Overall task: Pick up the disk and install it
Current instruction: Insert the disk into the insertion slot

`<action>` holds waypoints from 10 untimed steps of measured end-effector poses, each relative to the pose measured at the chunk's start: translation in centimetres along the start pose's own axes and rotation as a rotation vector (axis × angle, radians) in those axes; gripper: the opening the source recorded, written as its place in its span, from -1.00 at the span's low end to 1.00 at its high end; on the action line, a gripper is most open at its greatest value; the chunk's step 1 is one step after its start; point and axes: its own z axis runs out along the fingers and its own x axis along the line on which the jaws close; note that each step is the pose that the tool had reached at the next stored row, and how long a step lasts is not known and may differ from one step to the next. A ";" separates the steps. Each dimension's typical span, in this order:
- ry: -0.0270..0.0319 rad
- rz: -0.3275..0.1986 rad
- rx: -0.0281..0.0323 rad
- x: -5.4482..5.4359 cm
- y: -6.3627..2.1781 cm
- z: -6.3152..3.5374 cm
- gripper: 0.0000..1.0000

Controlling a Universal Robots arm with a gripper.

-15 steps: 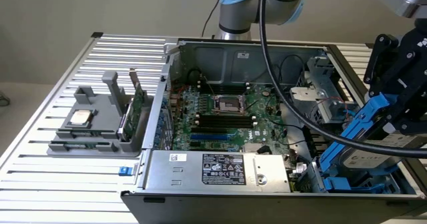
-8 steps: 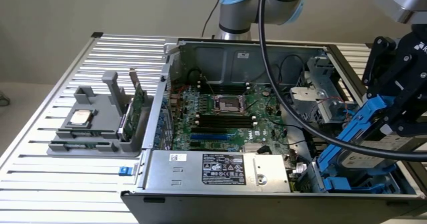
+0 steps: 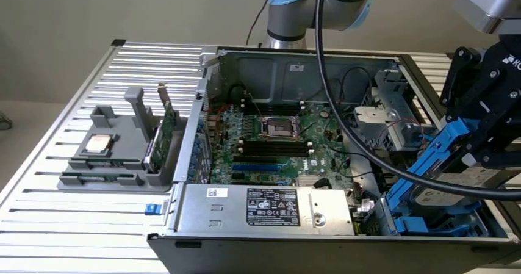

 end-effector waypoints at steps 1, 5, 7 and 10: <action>-0.0008 -0.001 0.0000 0.0 -0.02 0.01 -0.35; -0.0023 -0.002 -0.0001 0.0 -0.16 0.00 -0.35; -0.0029 -0.002 0.0000 0.0 -0.22 0.02 -0.35; -0.0029 -0.002 -0.0001 0.0 -0.23 0.07 -0.35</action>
